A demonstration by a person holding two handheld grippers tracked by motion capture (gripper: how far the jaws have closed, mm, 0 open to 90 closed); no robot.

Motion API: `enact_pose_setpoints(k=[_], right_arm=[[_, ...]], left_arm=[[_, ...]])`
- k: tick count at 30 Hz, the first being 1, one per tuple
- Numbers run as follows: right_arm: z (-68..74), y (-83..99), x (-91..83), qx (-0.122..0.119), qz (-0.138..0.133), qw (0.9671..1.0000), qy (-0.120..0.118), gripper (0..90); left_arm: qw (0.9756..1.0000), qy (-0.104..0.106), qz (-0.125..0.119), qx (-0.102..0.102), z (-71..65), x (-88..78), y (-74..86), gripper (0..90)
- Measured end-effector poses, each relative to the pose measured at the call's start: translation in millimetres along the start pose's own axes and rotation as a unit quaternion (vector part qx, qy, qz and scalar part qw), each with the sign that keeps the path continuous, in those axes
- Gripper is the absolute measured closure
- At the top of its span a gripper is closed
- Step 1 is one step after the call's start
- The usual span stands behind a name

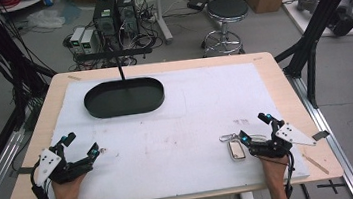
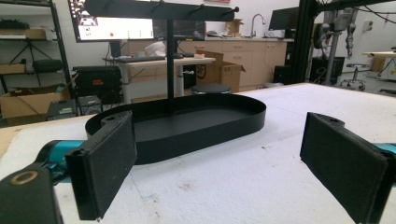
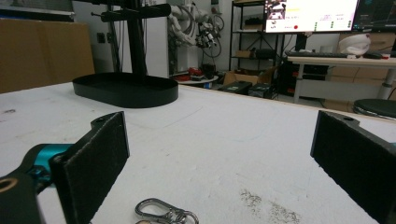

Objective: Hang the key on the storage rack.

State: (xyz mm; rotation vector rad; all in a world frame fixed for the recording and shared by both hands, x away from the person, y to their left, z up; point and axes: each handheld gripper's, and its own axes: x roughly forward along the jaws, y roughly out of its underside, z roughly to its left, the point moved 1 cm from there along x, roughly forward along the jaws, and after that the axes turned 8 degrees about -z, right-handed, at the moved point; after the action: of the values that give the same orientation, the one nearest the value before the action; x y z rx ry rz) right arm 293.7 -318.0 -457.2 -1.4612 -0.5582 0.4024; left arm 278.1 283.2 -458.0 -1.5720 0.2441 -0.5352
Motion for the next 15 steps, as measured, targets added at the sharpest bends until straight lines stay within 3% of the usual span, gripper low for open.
enact_pose_setpoints(k=[15], right_arm=[[-1.3,-0.5,1.2,0.006,0.004,1.0000,0.000,3.7]], left_arm=[[1.0000,0.001,0.000,0.000,0.3,0.0,-0.1,11.1]])
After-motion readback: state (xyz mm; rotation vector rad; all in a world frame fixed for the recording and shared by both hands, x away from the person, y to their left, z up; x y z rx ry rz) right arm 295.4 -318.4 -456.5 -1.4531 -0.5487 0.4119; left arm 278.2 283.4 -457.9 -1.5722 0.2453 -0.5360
